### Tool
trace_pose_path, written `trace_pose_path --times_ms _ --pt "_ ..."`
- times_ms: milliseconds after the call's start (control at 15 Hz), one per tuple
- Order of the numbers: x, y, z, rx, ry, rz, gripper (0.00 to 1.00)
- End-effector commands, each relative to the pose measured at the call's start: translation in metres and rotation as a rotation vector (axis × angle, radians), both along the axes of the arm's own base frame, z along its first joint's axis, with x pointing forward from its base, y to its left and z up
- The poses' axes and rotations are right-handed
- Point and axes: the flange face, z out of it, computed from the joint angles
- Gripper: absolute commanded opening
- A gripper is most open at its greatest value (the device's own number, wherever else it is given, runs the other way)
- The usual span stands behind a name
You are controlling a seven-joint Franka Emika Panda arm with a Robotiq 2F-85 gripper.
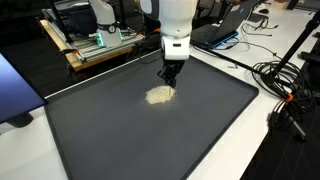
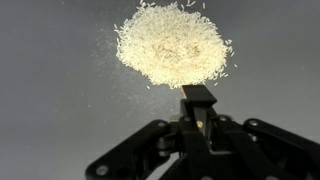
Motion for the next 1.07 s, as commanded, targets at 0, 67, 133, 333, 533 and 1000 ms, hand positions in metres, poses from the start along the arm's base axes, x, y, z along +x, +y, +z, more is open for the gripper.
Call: trace_pose_path --times_ms 0,67,133,333,533,1000 --pt "-0.022 -0.011 0.009 0.099 -0.045 -0.003 0.03" --pt "-0.025 -0.014 0.008 0.123 -0.052 -0.006 0.03" --pt "-0.028 -0.018 0.008 0.150 -0.065 -0.015 0.03" --pt "-0.038 -0.031 0.004 0.239 -0.102 -0.063 0.03" --pt "-0.048 -0.045 -0.002 0.319 -0.136 -0.108 0.03" --pt "-0.056 -0.069 -0.022 0.456 -0.163 -0.214 0.12"
